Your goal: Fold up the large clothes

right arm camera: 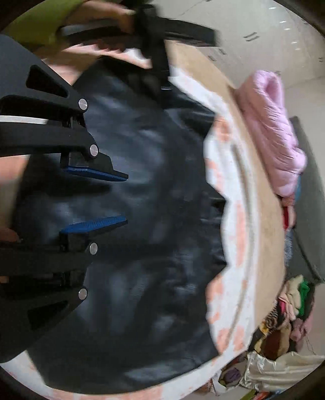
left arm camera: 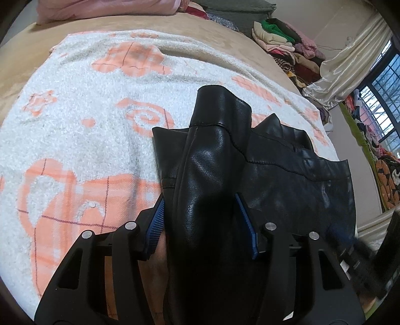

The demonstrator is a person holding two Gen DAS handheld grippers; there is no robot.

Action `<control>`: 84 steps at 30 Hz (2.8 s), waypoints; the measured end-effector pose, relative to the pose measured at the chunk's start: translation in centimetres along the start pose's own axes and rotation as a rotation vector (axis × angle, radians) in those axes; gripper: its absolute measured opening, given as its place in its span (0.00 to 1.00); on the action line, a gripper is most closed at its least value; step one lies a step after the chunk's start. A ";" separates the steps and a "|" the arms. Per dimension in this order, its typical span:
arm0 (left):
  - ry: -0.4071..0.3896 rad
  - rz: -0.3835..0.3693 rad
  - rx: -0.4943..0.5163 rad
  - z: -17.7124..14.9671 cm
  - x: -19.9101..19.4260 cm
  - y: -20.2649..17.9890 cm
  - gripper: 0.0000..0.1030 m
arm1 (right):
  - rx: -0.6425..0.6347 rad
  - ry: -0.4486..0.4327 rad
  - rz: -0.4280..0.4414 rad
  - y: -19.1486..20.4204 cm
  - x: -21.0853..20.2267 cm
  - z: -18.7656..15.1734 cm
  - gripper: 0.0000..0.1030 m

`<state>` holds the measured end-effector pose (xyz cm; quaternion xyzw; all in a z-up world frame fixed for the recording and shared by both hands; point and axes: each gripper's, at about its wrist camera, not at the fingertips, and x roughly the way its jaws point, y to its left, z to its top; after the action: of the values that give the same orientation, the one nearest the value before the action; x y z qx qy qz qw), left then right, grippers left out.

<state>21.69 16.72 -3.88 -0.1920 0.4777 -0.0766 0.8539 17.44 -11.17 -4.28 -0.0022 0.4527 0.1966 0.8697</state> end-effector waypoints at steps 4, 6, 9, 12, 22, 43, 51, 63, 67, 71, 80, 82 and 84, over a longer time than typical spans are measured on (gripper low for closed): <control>-0.003 0.001 0.008 0.0 -0.1 -0.1 0.44 | 0.029 0.012 0.010 -0.3 1.8 -1.5 0.28; -0.011 0.003 0.005 0.0 -0.3 0.0 0.44 | 0.015 0.006 -0.001 0.1 1.4 -1.1 0.30; -0.024 0.003 0.016 0.1 -0.8 -0.2 0.44 | -0.059 -0.050 0.016 2.0 -0.3 -1.1 0.47; -0.031 -0.010 0.004 0.2 -1.2 0.0 0.44 | -0.216 -0.106 0.080 6.3 -1.8 -1.8 0.61; -0.062 0.009 -0.003 1.0 -2.5 1.0 0.49 | -0.711 -0.177 -0.049 17.8 -0.2 -6.2 0.83; -0.008 0.036 -0.030 1.1 -0.7 2.8 0.70 | -0.926 -0.333 -0.248 21.5 2.1 -8.0 0.32; 0.026 -0.053 -0.123 0.7 0.0 3.8 0.64 | -0.800 -0.331 -0.159 20.7 0.2 -6.0 0.24; -0.098 -0.170 -0.107 0.2 -4.6 -0.7 0.18 | -0.555 -0.387 0.013 17.1 -4.1 -3.5 0.18; -0.157 -0.172 -0.057 0.4 -7.1 -4.5 0.18 | -0.505 -0.443 0.049 15.0 -7.3 -3.1 0.17; -0.204 -0.159 0.021 1.2 -8.7 -9.7 0.18 | -0.440 -0.503 0.065 12.5 -10.6 -2.9 0.17; -0.216 -0.125 0.190 1.3 -8.7 -20.4 0.23 | -0.277 -0.590 0.071 4.7 -16.1 -3.5 0.16; -0.208 -0.124 0.224 0.9 -8.0 -22.5 0.23 | -0.239 -0.594 0.067 3.0 -16.7 -4.0 0.16; -0.198 -0.121 0.251 0.7 -7.2 -24.2 0.23 | -0.205 -0.594 0.063 1.4 -17.1 -4.5 0.16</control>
<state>19.68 -2.96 11.77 -0.1188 0.3653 -0.1675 0.9079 4.59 -16.54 6.80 -0.0184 0.1564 0.2603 0.9526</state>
